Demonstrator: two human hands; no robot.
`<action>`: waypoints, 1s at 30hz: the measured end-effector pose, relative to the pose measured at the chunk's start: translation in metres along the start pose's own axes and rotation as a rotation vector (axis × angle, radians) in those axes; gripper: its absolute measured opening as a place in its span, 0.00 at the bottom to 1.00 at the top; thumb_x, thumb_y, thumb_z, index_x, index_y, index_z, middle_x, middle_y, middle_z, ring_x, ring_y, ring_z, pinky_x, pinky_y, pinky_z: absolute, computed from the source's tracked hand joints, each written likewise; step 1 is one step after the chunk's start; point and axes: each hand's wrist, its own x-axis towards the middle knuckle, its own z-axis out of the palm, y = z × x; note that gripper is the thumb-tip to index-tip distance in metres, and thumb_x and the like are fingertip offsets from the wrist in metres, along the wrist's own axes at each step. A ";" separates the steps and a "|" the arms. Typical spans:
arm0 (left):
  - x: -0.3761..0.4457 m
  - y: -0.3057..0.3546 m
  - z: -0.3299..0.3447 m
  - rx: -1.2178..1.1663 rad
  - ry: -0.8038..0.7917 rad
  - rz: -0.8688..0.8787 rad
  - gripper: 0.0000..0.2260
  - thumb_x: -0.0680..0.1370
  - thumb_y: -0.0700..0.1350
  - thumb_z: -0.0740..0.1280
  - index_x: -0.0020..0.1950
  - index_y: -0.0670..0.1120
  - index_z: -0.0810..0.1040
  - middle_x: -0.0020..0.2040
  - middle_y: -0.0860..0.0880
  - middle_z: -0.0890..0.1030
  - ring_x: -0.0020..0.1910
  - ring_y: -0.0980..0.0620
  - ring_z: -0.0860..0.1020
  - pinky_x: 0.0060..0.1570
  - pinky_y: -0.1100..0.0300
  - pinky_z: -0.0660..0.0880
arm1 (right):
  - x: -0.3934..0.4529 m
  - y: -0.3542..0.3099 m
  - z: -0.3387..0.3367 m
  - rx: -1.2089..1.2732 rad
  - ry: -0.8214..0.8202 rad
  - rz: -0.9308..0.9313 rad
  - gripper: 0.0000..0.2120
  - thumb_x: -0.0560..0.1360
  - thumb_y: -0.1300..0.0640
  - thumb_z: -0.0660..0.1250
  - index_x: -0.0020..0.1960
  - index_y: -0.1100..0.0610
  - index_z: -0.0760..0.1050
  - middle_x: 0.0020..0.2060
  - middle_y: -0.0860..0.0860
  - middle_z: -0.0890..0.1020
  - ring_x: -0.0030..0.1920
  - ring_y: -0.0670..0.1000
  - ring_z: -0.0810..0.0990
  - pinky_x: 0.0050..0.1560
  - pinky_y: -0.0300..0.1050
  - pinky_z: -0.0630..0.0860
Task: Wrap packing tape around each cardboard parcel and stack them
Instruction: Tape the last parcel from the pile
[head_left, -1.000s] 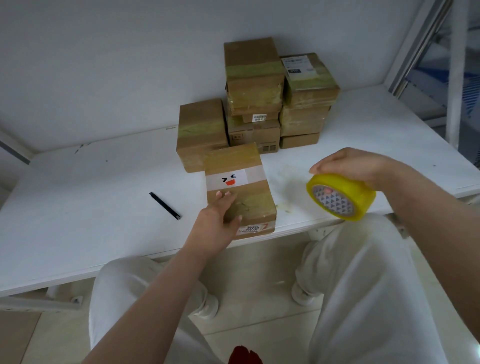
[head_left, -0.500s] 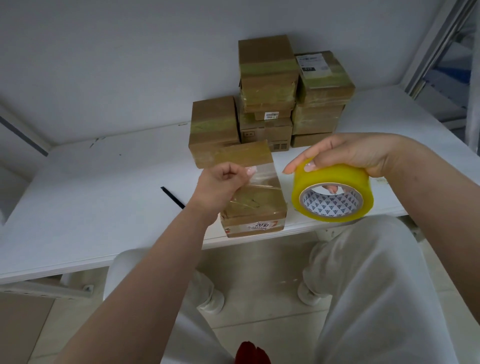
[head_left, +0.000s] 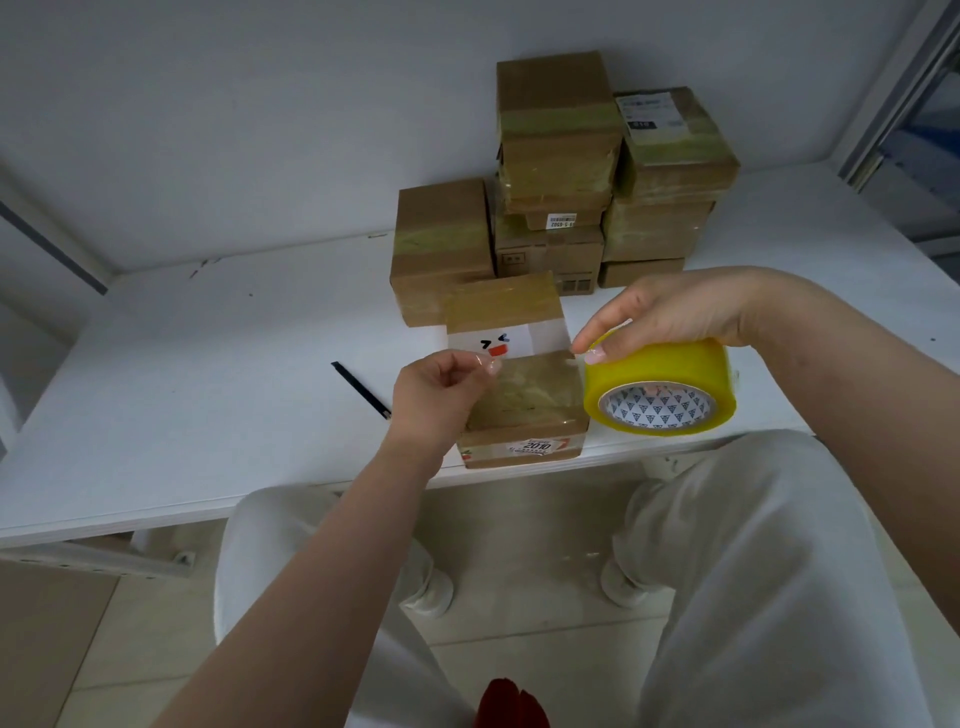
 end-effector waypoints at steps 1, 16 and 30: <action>0.002 -0.005 0.002 0.041 0.032 0.009 0.03 0.75 0.46 0.74 0.41 0.51 0.83 0.41 0.53 0.84 0.42 0.57 0.81 0.46 0.62 0.78 | 0.000 -0.001 0.000 -0.009 0.016 0.000 0.16 0.71 0.46 0.71 0.58 0.47 0.81 0.50 0.48 0.84 0.46 0.48 0.84 0.37 0.38 0.78; 0.011 -0.025 0.011 0.591 0.145 0.177 0.04 0.75 0.45 0.71 0.47 0.47 0.80 0.41 0.52 0.82 0.41 0.52 0.79 0.43 0.60 0.77 | 0.039 -0.031 0.032 -0.453 0.217 0.036 0.20 0.72 0.40 0.71 0.52 0.56 0.82 0.52 0.53 0.82 0.52 0.54 0.80 0.52 0.50 0.76; 0.019 -0.020 0.000 1.086 0.175 0.399 0.23 0.78 0.51 0.67 0.69 0.43 0.67 0.64 0.45 0.72 0.65 0.45 0.70 0.60 0.54 0.70 | 0.056 -0.046 0.034 -0.582 0.235 0.111 0.18 0.73 0.40 0.70 0.38 0.55 0.75 0.36 0.49 0.78 0.43 0.53 0.79 0.43 0.45 0.73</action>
